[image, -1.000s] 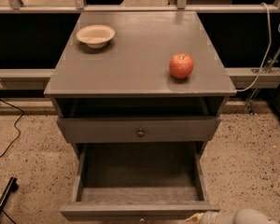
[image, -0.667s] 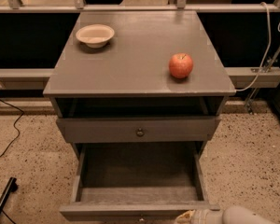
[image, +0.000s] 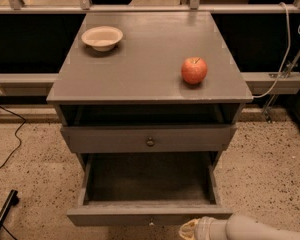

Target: Close middle drawer

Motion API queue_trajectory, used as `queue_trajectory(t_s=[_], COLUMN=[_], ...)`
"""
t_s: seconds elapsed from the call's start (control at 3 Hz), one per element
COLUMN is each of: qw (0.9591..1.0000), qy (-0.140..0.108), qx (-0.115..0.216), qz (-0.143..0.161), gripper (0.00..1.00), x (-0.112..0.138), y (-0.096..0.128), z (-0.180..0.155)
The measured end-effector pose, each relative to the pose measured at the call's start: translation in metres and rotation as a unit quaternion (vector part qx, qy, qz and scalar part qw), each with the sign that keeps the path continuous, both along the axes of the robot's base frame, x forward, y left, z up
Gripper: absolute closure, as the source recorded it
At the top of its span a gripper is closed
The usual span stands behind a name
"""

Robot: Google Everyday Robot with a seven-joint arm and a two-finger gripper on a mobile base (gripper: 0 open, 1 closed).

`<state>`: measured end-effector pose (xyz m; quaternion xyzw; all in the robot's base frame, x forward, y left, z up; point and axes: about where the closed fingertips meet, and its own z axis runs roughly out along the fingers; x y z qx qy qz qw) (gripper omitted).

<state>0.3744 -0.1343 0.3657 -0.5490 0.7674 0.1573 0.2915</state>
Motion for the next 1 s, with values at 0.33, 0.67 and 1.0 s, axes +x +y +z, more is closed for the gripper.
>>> queue_trajectory(t_s=[0.33,0.67,1.0], qw=[0.9995,0.9994,0.9978], qy=[-0.029,-0.034,-0.057], qx=[0.011,0.01,0.005], qz=[-0.007,0.0,0.034], gripper=[1.0,1.0,1.0], x=[0.044,0.046,0.057], y=[0.013,0.014,0.019], z=[-0.005,-0.004,0.0])
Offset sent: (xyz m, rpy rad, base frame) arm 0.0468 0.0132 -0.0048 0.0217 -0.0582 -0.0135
